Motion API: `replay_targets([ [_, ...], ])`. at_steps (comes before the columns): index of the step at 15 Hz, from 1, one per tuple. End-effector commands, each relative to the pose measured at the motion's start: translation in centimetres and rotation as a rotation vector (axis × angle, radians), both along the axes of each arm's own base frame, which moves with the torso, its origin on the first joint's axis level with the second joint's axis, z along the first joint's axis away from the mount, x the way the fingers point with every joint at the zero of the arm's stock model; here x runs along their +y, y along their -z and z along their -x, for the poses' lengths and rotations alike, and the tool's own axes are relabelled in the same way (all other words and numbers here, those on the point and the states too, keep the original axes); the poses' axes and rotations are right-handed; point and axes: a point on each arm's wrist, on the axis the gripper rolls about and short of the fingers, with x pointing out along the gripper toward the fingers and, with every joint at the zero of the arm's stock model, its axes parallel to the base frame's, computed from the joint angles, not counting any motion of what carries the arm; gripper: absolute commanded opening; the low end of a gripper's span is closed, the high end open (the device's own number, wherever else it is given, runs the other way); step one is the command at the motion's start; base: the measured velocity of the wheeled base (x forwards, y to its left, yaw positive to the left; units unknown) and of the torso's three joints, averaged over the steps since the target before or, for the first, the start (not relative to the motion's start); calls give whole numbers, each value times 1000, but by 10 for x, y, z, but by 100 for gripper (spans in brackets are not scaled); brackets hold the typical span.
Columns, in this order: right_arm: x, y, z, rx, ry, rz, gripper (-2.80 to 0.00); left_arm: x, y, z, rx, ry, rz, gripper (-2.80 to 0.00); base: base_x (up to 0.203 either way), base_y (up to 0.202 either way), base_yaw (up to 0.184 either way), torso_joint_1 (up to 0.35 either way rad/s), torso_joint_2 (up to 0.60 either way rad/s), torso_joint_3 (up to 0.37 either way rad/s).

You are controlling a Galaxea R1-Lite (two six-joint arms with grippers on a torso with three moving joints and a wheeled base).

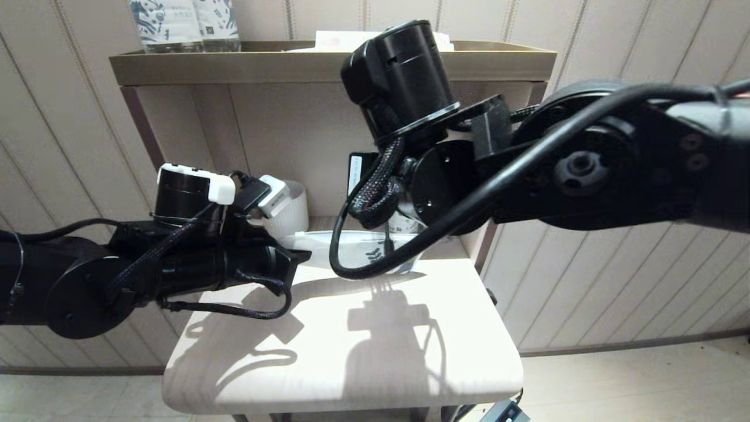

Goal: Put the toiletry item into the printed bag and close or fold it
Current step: Place the toothbrush in the storage bag

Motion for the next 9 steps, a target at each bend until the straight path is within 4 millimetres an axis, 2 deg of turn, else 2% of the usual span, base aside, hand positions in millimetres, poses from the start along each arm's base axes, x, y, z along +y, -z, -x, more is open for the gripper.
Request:
replay_targets([
  [1, 13, 11, -9, -22, 7, -13, -280, -7, 2, -1, 2, 17, 0, -280, 0, 0, 0, 0, 0, 0],
  [4, 21, 22, -16, -26, 26, 2, -280, -7, 2, -1, 4, 17, -1, -280, 0, 0, 0, 0, 0, 0],
  [9, 28, 25, -21, -71, 62, -13, -280, -7, 2, -1, 3, 18, 1, -280, 0, 0, 0, 0, 0, 0],
])
